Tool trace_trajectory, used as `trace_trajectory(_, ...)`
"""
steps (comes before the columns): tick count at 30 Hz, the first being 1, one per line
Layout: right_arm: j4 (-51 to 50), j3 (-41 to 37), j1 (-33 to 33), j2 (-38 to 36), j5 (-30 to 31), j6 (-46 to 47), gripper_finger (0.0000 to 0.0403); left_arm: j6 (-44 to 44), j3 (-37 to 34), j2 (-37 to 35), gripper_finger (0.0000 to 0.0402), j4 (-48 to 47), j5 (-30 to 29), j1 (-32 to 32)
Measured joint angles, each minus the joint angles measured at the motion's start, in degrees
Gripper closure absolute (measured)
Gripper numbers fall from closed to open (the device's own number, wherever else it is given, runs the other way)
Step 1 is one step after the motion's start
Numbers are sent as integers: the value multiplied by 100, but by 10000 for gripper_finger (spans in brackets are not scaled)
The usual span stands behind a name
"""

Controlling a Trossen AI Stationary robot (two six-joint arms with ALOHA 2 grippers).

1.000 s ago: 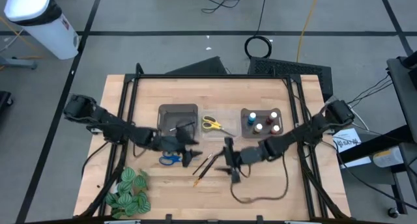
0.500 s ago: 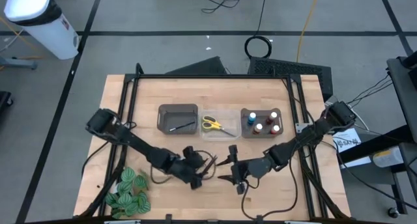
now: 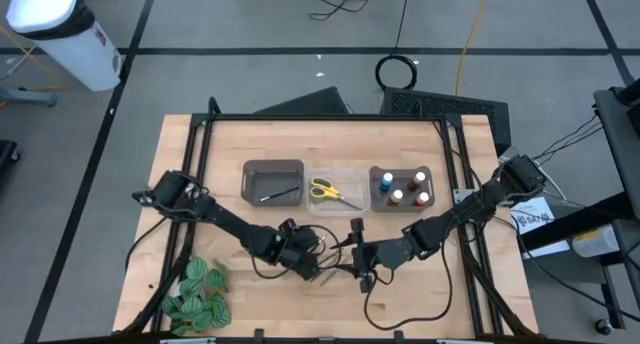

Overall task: Pick & Place Paint Supplies
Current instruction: Put the bottom gold paint brush into the left black bin

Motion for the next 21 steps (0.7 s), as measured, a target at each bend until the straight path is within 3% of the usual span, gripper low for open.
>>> trace_trajectory(8,1,0,0,0,-4,0,207,29,-2,23,125,-38,-5,11)
trace_trajectory(14,-670,2,43,-2,-107,369,207,48,-11,30,157,-35,-42,17)
trace_trajectory(19,-1384,2,401,-2,-1539,1221,212,70,-24,39,183,150,-87,30)
trace_trajectory(21,-1493,2,770,32,-1788,1516,216,72,-24,41,190,175,-90,32)
